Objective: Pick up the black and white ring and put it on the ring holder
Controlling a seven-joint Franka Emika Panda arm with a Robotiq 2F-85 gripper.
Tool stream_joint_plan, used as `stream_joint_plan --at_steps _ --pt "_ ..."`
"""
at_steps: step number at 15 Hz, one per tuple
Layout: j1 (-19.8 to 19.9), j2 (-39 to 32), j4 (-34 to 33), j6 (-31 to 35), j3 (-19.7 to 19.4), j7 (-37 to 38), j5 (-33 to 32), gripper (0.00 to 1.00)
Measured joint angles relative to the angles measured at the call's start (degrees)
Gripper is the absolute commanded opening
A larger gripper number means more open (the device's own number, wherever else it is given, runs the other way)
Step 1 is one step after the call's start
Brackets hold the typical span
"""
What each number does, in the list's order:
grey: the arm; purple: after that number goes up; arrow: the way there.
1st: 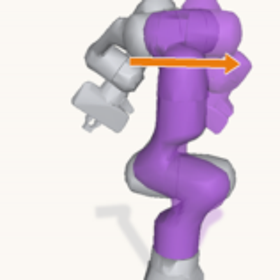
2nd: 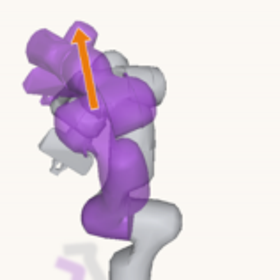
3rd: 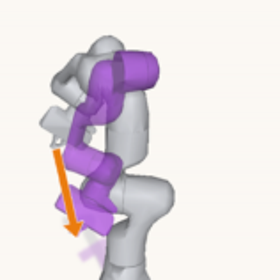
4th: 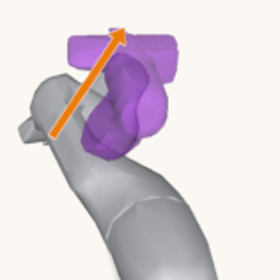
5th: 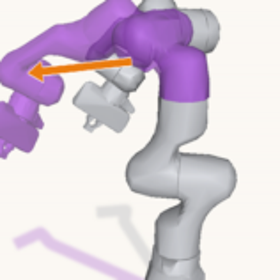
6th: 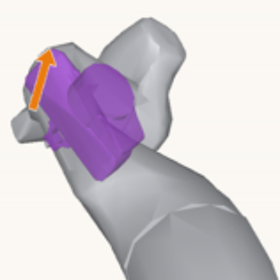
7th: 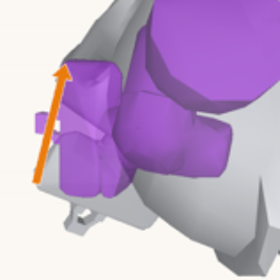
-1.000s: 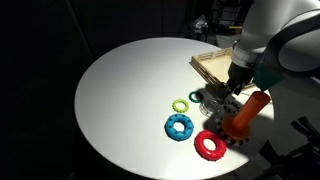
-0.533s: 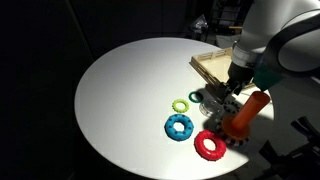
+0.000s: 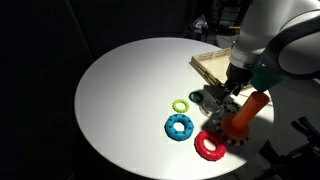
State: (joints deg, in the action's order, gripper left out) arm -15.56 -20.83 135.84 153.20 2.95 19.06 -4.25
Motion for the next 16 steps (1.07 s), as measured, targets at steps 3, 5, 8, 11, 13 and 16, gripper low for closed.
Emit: stream_joint_plan --at_steps 3,5,8,11,13,16 --pt "-1.20 0.00 -0.15 0.03 -0.80 1.53 -0.16 1.00" --pt "-1.94 -0.04 -0.31 0.20 -1.56 3.20 -0.91 1.00" --pt "-3.12 -0.04 -0.45 0.71 -2.88 5.86 -2.36 1.00" --pt "-3.92 -0.04 -0.59 0.86 -3.86 7.76 -3.13 1.00" --pt "-4.10 -0.09 -0.66 0.86 -4.24 8.53 -3.14 1.00" --pt "-4.10 -0.16 -0.88 0.89 -4.62 9.12 -3.14 1.00"
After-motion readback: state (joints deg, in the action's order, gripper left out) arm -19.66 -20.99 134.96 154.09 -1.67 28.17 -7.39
